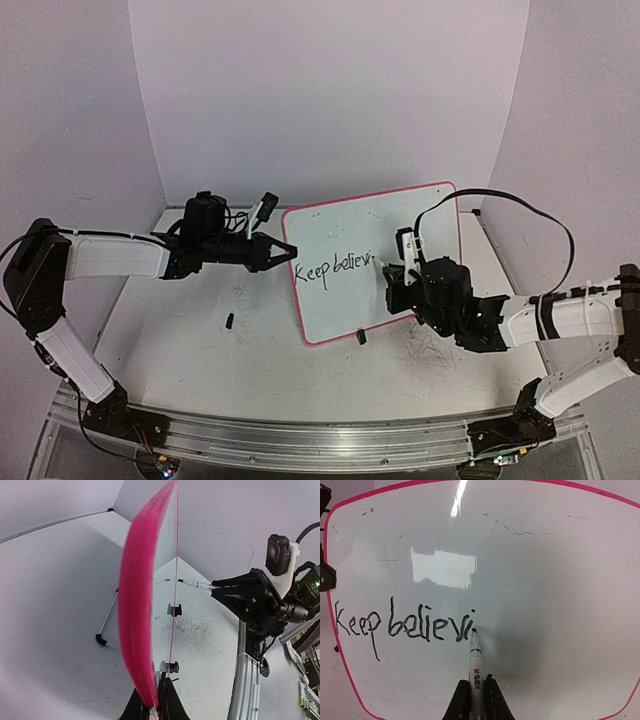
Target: Write a sentence on the whiteboard
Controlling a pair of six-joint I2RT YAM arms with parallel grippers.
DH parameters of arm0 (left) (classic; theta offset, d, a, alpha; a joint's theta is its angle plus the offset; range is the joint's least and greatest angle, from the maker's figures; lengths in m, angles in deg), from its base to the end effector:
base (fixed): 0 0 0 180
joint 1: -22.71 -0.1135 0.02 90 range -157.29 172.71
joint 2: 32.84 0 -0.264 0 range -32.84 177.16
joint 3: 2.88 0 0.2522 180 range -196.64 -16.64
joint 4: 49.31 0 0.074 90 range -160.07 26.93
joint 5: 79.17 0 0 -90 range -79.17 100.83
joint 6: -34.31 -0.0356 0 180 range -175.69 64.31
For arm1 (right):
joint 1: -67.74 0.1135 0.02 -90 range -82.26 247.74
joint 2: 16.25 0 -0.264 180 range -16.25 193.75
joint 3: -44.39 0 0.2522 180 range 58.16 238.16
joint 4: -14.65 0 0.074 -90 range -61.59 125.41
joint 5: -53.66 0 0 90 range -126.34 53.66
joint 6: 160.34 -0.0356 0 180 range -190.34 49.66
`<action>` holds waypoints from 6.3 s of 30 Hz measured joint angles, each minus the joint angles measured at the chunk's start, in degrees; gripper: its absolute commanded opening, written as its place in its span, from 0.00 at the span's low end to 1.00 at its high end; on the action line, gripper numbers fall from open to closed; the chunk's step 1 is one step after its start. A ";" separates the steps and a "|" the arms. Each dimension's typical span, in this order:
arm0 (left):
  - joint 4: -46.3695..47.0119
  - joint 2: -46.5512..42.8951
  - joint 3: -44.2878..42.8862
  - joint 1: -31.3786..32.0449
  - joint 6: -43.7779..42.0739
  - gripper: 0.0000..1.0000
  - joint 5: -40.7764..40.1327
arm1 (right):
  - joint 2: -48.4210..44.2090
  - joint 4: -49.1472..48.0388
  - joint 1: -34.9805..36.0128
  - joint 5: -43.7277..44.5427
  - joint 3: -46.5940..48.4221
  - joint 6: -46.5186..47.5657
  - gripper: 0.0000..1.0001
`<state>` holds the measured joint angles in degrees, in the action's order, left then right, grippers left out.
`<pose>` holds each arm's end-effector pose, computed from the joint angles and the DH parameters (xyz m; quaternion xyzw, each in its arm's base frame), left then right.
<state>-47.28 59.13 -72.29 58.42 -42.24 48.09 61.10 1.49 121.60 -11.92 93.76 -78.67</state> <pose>0.2780 -0.2263 0.2447 0.3289 0.7290 -0.4633 0.3818 0.1816 0.2237 0.2255 -0.1807 0.7641 0.1644 0.5971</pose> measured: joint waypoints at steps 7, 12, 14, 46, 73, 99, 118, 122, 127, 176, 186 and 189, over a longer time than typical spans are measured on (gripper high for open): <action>-0.30 0.00 -0.20 0.15 -0.17 0.00 -0.02 | 0.26 -0.17 -0.95 0.00 1.29 0.84 0.00; -0.32 0.00 -0.22 0.15 -0.17 0.00 -0.02 | 0.74 -0.48 -1.07 -0.03 1.46 0.94 0.00; -0.32 0.00 -0.22 0.15 -0.17 0.00 -0.02 | 0.99 -0.46 -1.08 -0.05 1.46 0.92 0.00; -0.58 0.00 -0.25 0.15 -0.15 0.00 -0.26 | 1.06 0.44 -0.75 -0.72 -0.16 -2.01 0.00; -0.79 -0.02 -0.29 0.19 -0.14 0.00 -0.45 | 2.05 0.18 -0.74 0.91 1.85 -0.20 0.00; -0.85 -0.02 -0.29 0.19 -0.13 0.00 -0.69 | 1.87 0.87 -0.82 1.80 0.13 -3.12 0.00; -0.84 -0.09 -0.32 0.37 -0.19 0.00 -0.72 | -1.67 2.97 -0.95 0.61 -0.55 -2.94 0.00; -0.87 -0.09 -0.38 0.37 -0.22 0.00 -0.70 | -3.75 2.75 -1.29 0.66 -0.71 -2.36 0.00; -0.87 -0.09 -0.38 0.37 -0.22 0.00 -0.54 | -3.01 2.54 -2.60 0.72 -0.71 -2.23 0.00; -0.91 -0.09 -0.40 0.41 -0.43 0.00 -0.57 | 0.17 -1.48 -2.68 -0.15 -1.07 -1.77 0.00; -0.93 -0.09 -0.40 0.41 -0.43 0.00 -0.61 | 0.17 -0.83 -2.15 0.13 -1.89 -2.77 0.00; -0.93 -0.09 -0.40 0.43 -0.43 0.00 -0.63 | 0.17 -0.79 -2.07 0.44 -1.89 -2.95 0.00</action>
<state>-48.21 59.04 -72.69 58.85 -42.68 47.46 61.27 0.70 119.53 -11.48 91.87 -81.63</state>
